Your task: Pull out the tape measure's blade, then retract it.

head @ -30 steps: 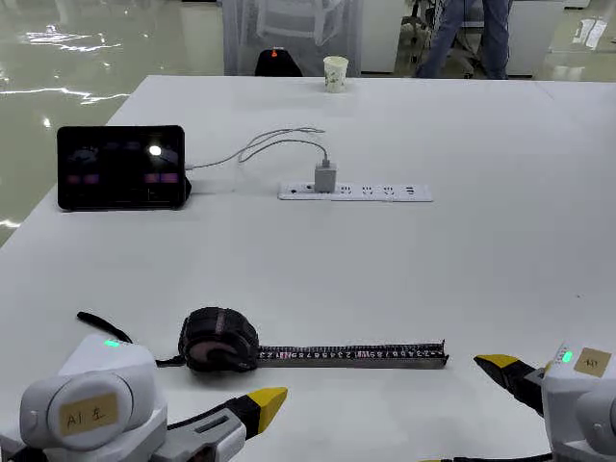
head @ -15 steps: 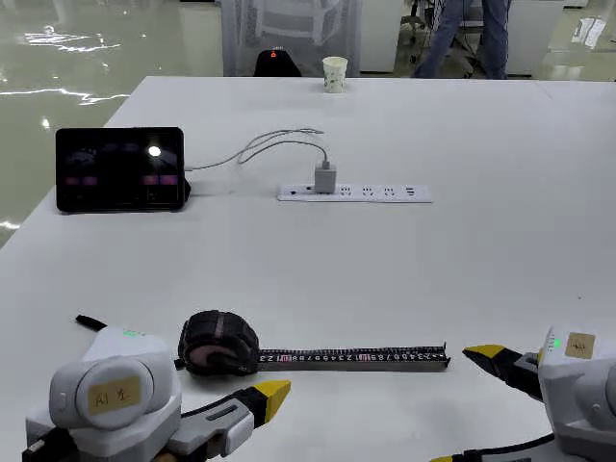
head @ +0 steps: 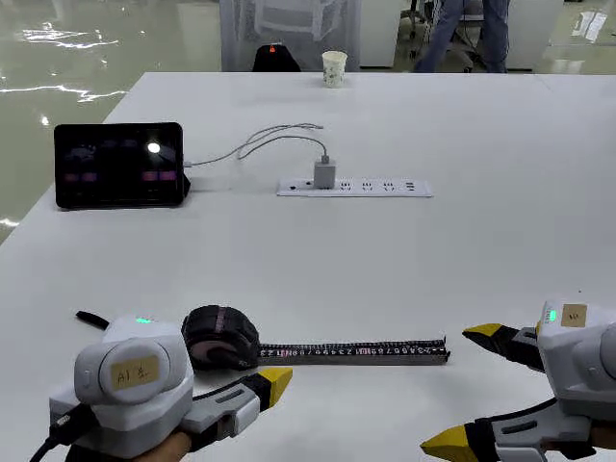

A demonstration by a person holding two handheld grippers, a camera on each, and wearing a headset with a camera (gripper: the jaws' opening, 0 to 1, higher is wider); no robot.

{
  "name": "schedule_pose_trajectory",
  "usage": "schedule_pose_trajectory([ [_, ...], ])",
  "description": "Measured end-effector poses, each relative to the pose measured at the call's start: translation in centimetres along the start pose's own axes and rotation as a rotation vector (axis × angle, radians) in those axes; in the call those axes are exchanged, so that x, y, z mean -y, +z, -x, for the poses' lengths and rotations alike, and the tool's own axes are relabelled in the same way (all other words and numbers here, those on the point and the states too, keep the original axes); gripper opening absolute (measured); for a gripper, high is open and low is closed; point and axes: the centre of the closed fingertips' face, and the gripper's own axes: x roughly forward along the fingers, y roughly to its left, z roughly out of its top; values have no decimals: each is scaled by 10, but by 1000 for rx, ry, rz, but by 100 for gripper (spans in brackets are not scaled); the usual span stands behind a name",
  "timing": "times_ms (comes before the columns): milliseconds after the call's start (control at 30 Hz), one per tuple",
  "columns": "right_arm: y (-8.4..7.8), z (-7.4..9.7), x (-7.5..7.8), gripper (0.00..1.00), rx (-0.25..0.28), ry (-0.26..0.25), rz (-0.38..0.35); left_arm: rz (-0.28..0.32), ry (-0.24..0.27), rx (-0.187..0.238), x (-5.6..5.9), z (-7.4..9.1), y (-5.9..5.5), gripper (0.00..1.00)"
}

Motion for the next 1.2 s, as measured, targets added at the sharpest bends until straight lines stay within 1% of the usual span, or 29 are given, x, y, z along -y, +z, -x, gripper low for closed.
schedule_pose_trajectory([
  [100, -1, -1, 5, 88, -7, 6, 11, -2, 7, -7, -1, -3, -2, 96],
  [200, -2, -2, 9, 85, -11, 16, 27, -6, 14, -11, -3, -5, -3, 96],
  [333, -3, -4, 16, 83, -29, 25, 49, 7, 13, -14, -3, -10, -4, 95],
  [467, -2, -5, 19, 81, -41, 40, 71, 7, 16, -22, -4, -14, -5, 94],
  [600, -4, -8, 22, 78, -60, 60, 95, 8, 17, -22, -3, -17, -4, 93],
  [767, -9, -11, 28, 73, -85, 83, 127, 19, 27, -22, -5, -21, -2, 90],
  [867, -10, -12, 30, 70, -99, 91, 139, 26, 38, -21, -8, -24, -1, 87],
  [967, -11, -14, 35, 66, -110, 103, 151, 38, 46, -22, -10, -26, 0, 84],
  [1200, -13, -18, 42, 57, -131, 120, 188, 61, 63, -25, -16, -29, 1, 80],
])
